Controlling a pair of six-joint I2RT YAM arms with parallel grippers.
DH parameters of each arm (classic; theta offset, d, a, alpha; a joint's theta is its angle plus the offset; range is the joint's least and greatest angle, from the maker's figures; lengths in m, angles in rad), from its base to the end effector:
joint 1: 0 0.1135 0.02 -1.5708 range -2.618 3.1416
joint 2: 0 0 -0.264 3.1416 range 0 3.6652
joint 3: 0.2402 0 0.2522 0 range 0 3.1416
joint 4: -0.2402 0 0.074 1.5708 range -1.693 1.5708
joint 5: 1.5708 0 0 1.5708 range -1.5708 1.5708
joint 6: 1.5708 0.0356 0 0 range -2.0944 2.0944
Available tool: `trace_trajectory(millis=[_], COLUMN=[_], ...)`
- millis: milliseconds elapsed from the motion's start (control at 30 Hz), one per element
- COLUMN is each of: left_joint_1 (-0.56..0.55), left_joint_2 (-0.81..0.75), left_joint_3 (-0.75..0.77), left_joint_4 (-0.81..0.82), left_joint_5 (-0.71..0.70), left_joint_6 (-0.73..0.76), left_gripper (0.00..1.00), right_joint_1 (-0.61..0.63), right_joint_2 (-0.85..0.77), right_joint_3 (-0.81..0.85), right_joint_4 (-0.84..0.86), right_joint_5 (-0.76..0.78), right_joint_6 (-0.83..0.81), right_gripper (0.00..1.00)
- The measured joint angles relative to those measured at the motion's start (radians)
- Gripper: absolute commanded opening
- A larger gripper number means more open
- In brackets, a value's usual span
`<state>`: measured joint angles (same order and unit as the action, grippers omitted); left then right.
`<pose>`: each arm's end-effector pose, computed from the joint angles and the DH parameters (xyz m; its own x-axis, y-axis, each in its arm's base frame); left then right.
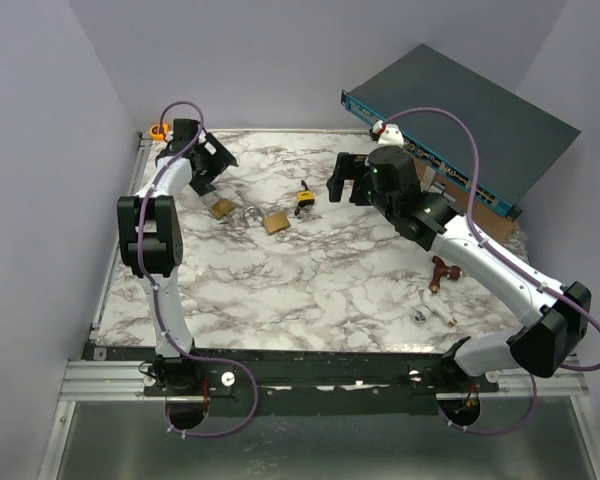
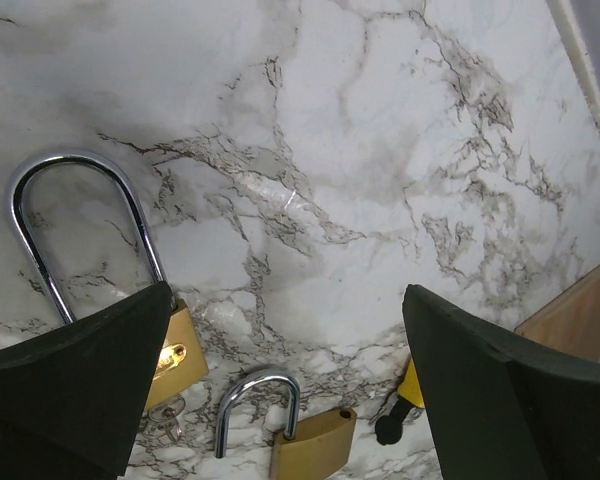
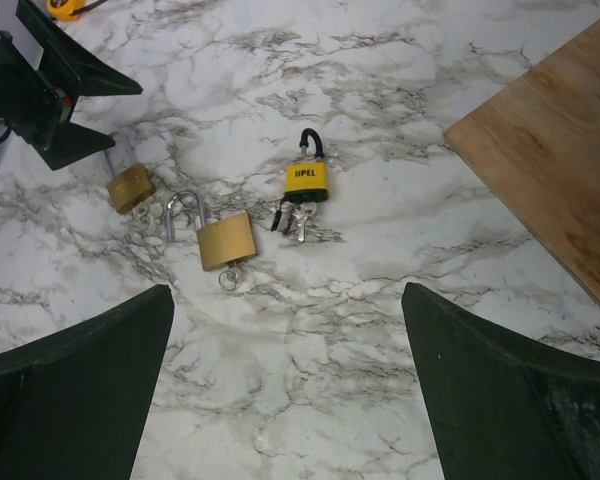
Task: Lock with the key
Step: Move the lock to the center of the board.
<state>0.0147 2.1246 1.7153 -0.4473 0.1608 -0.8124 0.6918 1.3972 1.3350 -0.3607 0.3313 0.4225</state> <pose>0.4790 0.0013 0.2131 -0.5852 -0.7252 -0.3627 -0.4863 0.6718 -0.5587 0.2544 0.1957 0.3740 -0.4419 0.1374 -0.8865 -0.2122 0.9441 0.2522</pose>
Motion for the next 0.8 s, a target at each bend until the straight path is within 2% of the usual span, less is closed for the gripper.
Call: trace_trajectory(millis=[500,800], left_joint_1=[0.052,0.051], left_joint_2=[0.055,0.067], left_joint_3=[-0.001,-0.001], left_joint_4=[0.024,-0.045], left_joint_5=[0.082,0.087], left_joint_6=[-0.159,-0.29], left_gripper=[0.99,0.98], right_joint_1=[0.0,0.0], right_joint_2=[0.013,0.017], right_joint_3=[0.0,0.0], right_joint_4=[-0.001,-0.001], right_joint_5=[-0.008,-0.013], right_joint_6=[-0.005,-0.006], right_gripper=[1.0,1.0])
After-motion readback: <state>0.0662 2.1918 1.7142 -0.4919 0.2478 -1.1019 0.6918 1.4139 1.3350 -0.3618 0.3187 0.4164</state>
